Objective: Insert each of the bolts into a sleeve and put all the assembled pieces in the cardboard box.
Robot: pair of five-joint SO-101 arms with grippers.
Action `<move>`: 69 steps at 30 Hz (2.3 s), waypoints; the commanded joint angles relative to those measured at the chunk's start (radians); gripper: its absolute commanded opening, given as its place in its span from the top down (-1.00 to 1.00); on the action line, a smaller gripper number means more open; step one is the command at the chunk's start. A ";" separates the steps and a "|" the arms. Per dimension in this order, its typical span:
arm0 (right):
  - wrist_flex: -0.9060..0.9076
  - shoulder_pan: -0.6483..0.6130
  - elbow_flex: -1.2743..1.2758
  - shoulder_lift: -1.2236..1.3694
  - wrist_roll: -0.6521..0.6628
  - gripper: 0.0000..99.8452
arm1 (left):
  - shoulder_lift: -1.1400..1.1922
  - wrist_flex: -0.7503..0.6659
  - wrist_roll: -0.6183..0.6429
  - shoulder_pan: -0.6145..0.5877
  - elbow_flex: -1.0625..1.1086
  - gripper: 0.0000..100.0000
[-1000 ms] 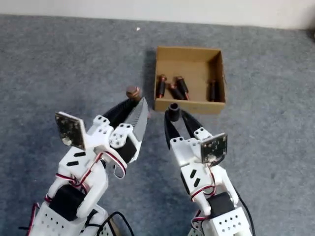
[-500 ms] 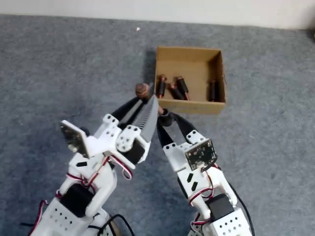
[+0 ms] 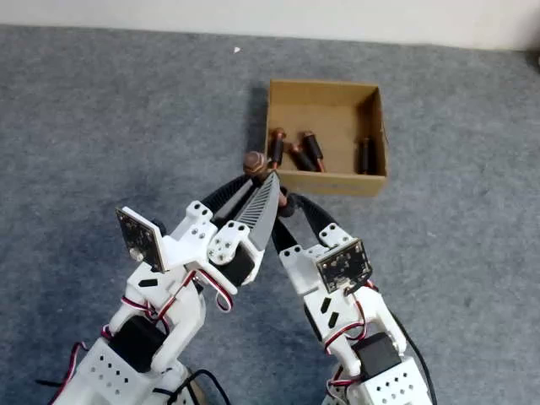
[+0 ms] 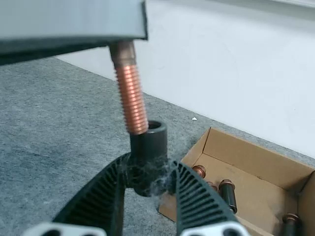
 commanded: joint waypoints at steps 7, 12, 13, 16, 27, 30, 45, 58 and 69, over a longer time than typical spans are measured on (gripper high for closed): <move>0.001 -0.013 0.120 -0.024 0.011 0.99 | -0.013 -0.083 0.006 -0.028 -0.007 0.99; -0.001 -0.016 0.120 -0.024 0.011 0.99 | -0.012 -0.089 0.005 -0.035 0.035 0.99; -0.002 -0.022 0.120 -0.024 0.011 0.99 | -0.012 -0.089 0.005 -0.035 0.036 0.99; -0.002 -0.041 0.122 -0.024 0.011 0.99 | -0.013 -0.089 0.005 -0.035 0.041 0.99; -0.002 -0.041 0.117 -0.025 0.012 0.99 | -0.015 -0.089 0.005 -0.077 0.064 0.99; -0.002 -0.041 0.117 -0.025 0.012 0.99 | -0.015 -0.089 -0.003 -0.065 0.085 0.99; -0.004 -0.036 0.124 -0.025 0.012 0.99 | -0.019 -0.054 -0.311 -0.018 0.127 0.86; -0.002 0.030 0.124 -0.025 0.011 0.99 | -0.025 0.199 -0.318 -0.019 0.025 0.72; 0.004 0.081 0.124 -0.015 0.003 0.99 | -0.027 0.494 -0.321 -0.019 -0.156 0.72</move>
